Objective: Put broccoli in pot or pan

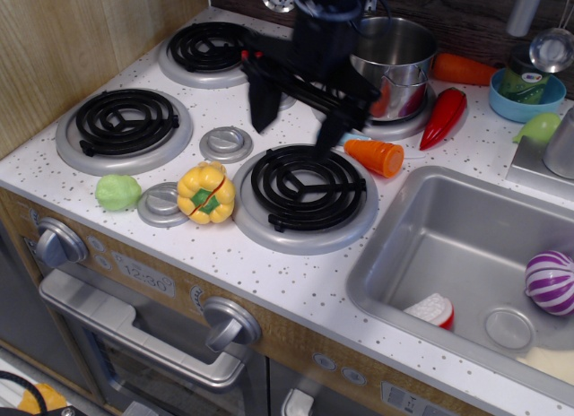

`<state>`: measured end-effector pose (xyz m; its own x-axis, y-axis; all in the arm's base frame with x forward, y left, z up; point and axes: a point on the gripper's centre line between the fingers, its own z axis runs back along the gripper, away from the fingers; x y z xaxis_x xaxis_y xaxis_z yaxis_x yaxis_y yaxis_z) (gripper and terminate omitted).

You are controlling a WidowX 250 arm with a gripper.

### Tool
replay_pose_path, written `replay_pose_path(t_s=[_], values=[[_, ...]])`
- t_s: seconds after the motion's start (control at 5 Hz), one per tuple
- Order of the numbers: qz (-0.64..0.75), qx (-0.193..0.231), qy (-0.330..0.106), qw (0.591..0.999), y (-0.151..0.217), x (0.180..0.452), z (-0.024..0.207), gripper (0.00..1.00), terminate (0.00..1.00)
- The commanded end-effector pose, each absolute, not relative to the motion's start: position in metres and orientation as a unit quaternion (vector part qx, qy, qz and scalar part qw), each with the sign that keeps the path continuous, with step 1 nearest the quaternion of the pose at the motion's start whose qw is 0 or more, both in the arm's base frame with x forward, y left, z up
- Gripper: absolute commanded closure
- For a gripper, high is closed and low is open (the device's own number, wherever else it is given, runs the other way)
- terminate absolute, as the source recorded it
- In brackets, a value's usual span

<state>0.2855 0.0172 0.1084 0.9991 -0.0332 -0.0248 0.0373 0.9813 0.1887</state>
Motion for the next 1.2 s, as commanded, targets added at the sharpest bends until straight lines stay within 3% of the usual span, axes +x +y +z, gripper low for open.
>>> replay_pose_path(t_s=[0.0, 0.2, 0.6, 0.8, 1.0], values=[[-0.033, 0.124, -0.023, 0.991, 0.073, 0.25, 0.143, 0.0, 0.0], [-0.036, 0.125, -0.044, 0.991, 0.099, 0.237, 0.133, 0.0, 0.0], [-0.052, 0.118, -0.089, 0.988, 0.119, 0.249, 0.086, 0.0, 0.0], [-0.077, 0.106, -0.098, 0.987, 0.141, 0.251, 0.068, 0.0, 0.0], [-0.093, 0.125, -0.092, 0.984, 0.151, 0.249, 0.062, 0.0, 0.0]])
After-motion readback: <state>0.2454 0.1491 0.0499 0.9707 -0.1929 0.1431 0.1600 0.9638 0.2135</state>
